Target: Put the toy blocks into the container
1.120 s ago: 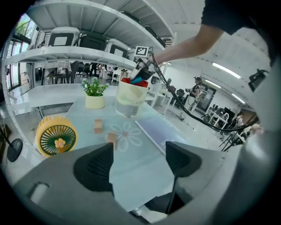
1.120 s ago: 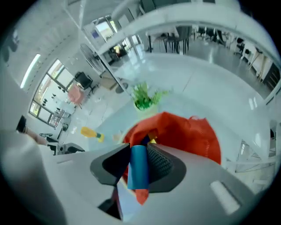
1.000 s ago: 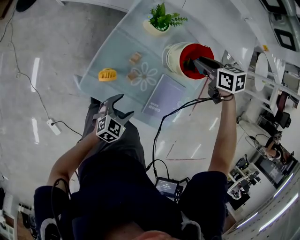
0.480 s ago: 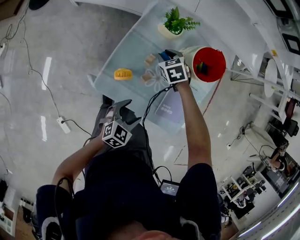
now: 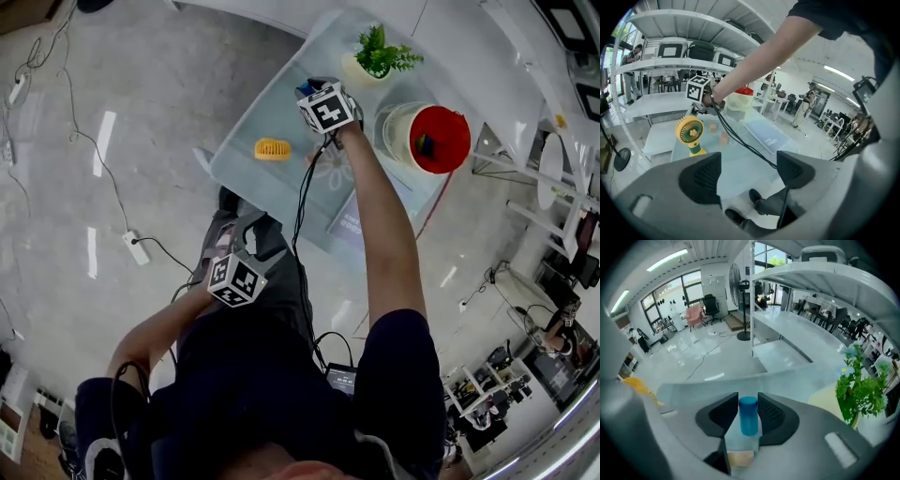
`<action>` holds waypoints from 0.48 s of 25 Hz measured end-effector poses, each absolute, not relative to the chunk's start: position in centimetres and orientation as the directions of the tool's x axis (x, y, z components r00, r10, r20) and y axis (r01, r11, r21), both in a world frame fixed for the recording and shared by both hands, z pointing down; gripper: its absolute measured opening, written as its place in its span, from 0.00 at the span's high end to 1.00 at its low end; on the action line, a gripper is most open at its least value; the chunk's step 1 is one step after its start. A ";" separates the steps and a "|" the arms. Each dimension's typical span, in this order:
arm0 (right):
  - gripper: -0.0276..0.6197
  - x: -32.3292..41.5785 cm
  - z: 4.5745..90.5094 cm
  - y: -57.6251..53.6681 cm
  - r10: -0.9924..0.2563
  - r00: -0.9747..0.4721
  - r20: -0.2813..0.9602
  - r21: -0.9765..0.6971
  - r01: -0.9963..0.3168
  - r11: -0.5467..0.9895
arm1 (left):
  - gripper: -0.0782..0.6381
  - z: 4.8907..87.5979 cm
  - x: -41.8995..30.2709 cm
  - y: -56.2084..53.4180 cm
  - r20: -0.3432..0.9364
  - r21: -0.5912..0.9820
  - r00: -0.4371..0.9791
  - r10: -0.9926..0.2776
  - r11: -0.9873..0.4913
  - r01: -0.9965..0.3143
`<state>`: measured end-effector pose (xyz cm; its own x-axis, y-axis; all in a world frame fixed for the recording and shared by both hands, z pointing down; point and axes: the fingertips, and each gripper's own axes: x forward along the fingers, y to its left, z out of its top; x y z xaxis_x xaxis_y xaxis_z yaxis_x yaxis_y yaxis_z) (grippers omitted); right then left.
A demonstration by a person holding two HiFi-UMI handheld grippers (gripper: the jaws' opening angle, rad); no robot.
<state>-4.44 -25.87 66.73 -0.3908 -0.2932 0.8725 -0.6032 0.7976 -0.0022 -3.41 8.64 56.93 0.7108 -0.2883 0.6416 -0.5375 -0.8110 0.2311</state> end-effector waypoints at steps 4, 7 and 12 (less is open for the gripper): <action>0.67 -4.0 65.1 -25.2 -0.333 -0.427 0.840 -0.021 -0.640 0.768 | 0.36 56.3 -5.5 8.9 0.636 0.220 0.705 -0.314 -0.802 -0.556; 0.76 -2.2 58.3 -24.6 -0.477 -0.450 0.754 0.033 -0.700 0.713 | 0.37 54.9 -7.4 9.1 0.609 0.199 0.718 -0.337 -0.811 -0.550; 0.77 1.2 45.1 -15.2 -0.637 -0.530 0.559 -0.050 -0.789 0.612 | 0.39 50.5 -10.0 9.8 0.516 0.138 0.771 -0.374 -0.852 -0.506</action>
